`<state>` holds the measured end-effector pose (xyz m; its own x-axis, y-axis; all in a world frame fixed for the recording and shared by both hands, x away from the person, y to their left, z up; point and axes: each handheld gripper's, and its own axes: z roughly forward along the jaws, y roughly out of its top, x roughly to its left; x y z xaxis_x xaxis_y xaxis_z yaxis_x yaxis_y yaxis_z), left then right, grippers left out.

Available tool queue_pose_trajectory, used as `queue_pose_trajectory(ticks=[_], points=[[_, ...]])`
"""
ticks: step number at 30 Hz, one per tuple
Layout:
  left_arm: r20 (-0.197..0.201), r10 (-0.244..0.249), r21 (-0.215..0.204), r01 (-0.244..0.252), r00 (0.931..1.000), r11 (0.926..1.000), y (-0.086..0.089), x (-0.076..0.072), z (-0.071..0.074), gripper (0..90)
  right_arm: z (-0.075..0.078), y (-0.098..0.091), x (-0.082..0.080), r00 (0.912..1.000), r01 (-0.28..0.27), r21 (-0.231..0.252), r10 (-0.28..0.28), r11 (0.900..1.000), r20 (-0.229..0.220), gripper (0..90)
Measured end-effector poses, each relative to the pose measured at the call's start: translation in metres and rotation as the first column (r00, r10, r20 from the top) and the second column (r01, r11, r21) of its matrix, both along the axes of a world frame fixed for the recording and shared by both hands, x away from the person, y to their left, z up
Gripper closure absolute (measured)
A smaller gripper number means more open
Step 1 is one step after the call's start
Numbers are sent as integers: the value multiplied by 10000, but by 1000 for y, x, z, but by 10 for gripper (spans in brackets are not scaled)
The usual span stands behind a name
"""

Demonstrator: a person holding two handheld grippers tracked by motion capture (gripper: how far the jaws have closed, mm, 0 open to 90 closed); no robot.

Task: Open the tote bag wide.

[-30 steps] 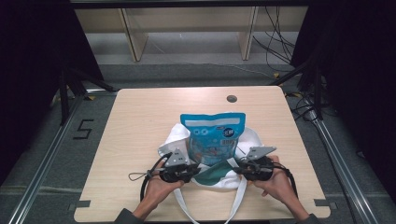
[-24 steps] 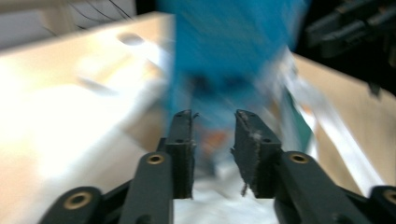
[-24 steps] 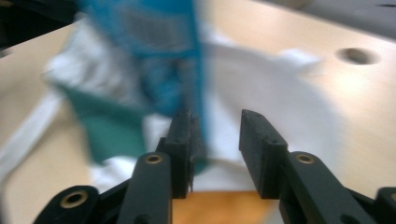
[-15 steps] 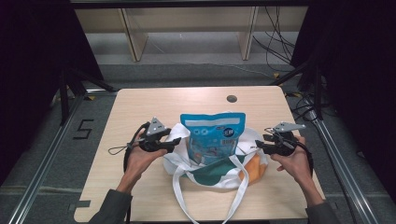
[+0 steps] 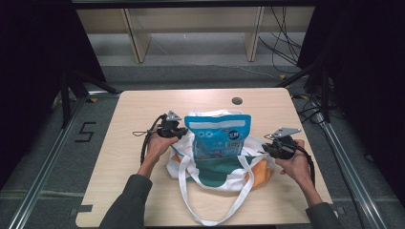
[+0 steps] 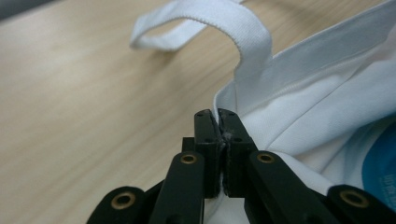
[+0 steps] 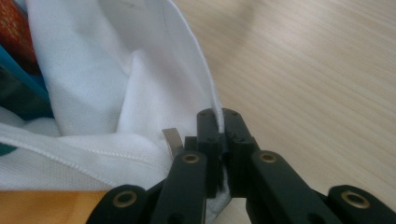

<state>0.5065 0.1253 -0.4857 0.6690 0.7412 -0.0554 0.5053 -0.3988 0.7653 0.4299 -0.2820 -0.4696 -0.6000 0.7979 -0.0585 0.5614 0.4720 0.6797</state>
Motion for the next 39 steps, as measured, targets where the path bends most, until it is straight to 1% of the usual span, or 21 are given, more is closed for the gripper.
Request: queue_pose_trajectory(ticks=[2,4,5,6,9,10,12,14,17,19,23,25,28,29,31,33,35,36,37,38,39], points=[[-313,29,8,-28,9995,10000,1,4,-6,868,-4,0,3,9996,-266,-78,266,9996,24,882],[-528,40,439,-17,9986,9990,-5,4,-18,867,-9,2,3,9999,-114,-116,113,9999,-105,883],[-546,42,474,-16,9985,9989,-5,3,-22,867,-17,3,5,9999,-82,-208,85,9998,121,884],[-560,100,458,-75,9984,9989,-4,1,-22,866,-21,4,6,9996,-185,-399,177,9990,-217,884],[-478,105,466,-83,9988,9989,-1,-6,-23,863,-30,6,8,9999,-94,-4,94,10000,75,883],[-466,192,370,-175,9987,9992,1,-8,-23,863,-27,5,8,9995,-134,-139,130,9998,-295,883],[-668,201,287,-182,9976,9994,4,-10,-22,859,-29,7,10,10000,11,214,-13,9998,52,878],[-833,365,16,-365,9959,9993,8,-11,-23,847,-23,6,14,9999,-127,-79,126,9999,-100,866],[-905,738,-231,-762,9932,9968,13,-13,-18,763,-18,5,22,9990,444,296,-445,9986,30,724],[-651,1109,-673,-1153,9917,9911,16,-19,-12,672,-10,3,21,9987,498,436,-504,9978,112,708],[-98,1479,-1292,-1480,9889,9805,21,-34,9,528,24,0,4,9921,210,1073,-340,9940,1209,665],[147,1576,-1821,-1524,9874,9714,21,-46,20,526,39,3,-8,9940,-147,1722,-42,9849,1090,667],[382,1095,-1852,-1006,9933,9775,21,-62,33,560,53,12,-25,9927,-767,2037,557,9760,1070,694],[222,746,-1873,-691,9970,9799,21,-69,34,595,55,16,-30,9918,-1020,2041,838,9736,960,695],[-111,111,-2310,-134,9999,9729,18,-83,31,653,55,24,-39,9882,-1506,2225,1402,9632,617,694],[-227,-287,-2154,231,9993,9763,16,-97,27,691,52,32,-45,9821,-1880,2247,1853,9561,329,667],[-227,-585,-2106,525,9980,9762,16,-108,23,720,48,43,-52,9778,-1921,2103,2052,9586,-422,643],[-206,-566,-2072,511,9982,9770,16,-113,21,729,45,47,-53,9740,-2109,2035,2231,9561,-386,660],[-115,-587,-2021,552,9982,9778,17,-115,18,735,43,52,-55,9703,-2147,1937,2318,9573,-699,716],[-128,-653,-2071,612,9978,9764,18,-117,14,743,39,55,-55,9623,-2561,1416,2661,9562,-567,805],[-173,-571,-2132,521,9982,9756,17,-119,10,754,33,60,-57,9611,-2688,1145,2741,9564,-337,850]])
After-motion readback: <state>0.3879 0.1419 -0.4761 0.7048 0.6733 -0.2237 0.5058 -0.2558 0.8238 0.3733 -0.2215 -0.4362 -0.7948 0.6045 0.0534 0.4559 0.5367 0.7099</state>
